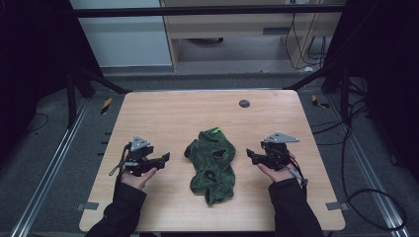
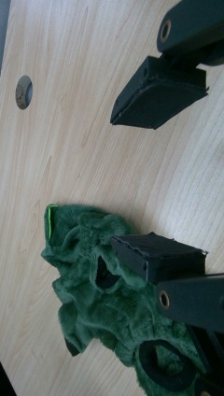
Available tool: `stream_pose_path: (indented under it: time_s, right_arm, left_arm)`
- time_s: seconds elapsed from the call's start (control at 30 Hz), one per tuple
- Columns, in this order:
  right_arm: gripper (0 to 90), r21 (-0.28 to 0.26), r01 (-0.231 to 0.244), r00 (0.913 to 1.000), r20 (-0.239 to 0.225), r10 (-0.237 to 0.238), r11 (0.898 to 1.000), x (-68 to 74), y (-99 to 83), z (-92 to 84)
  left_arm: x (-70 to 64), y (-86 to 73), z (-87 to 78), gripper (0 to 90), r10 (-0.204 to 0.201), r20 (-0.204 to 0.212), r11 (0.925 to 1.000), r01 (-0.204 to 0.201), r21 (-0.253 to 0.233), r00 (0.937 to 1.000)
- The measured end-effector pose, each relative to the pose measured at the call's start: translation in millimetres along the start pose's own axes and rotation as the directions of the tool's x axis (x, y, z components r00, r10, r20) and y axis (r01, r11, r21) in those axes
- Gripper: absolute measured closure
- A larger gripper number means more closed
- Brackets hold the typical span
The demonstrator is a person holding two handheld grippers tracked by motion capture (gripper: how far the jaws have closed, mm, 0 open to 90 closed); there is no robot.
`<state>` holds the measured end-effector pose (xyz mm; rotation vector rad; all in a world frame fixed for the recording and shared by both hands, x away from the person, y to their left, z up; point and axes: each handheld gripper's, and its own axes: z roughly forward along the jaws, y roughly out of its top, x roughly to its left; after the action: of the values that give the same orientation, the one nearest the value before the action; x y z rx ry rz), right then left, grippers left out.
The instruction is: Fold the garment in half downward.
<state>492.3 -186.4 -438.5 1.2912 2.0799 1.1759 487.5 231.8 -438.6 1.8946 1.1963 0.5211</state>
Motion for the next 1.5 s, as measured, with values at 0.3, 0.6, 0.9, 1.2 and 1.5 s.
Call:
stream_pose_path:
  time_s: [0.3, 0.6, 0.9, 1.2, 1.5]
  right_arm:
    - [35.0, 0.002, 0.000, 0.9999, -0.016, 0.000, 1.000, 2.5, 4.2, 2.9]
    - [35.2, -0.016, -0.009, 0.9993, -0.036, 0.008, 1.000, 8.7, 17.3, 9.3]
    - [35.1, -0.001, 0.002, 0.9990, -0.045, -0.002, 1.000, 12.5, 25.7, 19.4]
    - [37.6, 0.001, -0.011, 0.9988, -0.048, 0.011, 1.000, 10.9, 34.1, 30.8]
    - [39.9, 0.018, -0.008, 0.9988, -0.048, 0.009, 1.000, 12.5, 40.4, 43.9]
  left_arm:
    - [-7.3, 6.0, 6.1, 28.3, 0.014, 0.025, 0.9999, -0.014, 0.002, 0.9996]
    - [-14.1, 21.5, 13.6, 29.4, 0.021, 0.060, 0.9997, -0.020, -0.014, 0.9980]
    - [-19.6, 42.4, 23.6, 31.0, 0.033, 0.069, 0.9989, -0.030, -0.037, 0.9971]
    - [-25.2, 52.0, 41.6, 34.7, 0.049, 0.069, 0.9986, -0.048, -0.021, 0.9964]
    - [-29.1, 58.2, 59.8, 36.0, 0.073, 0.076, 0.9973, -0.073, 0.001, 0.9944]
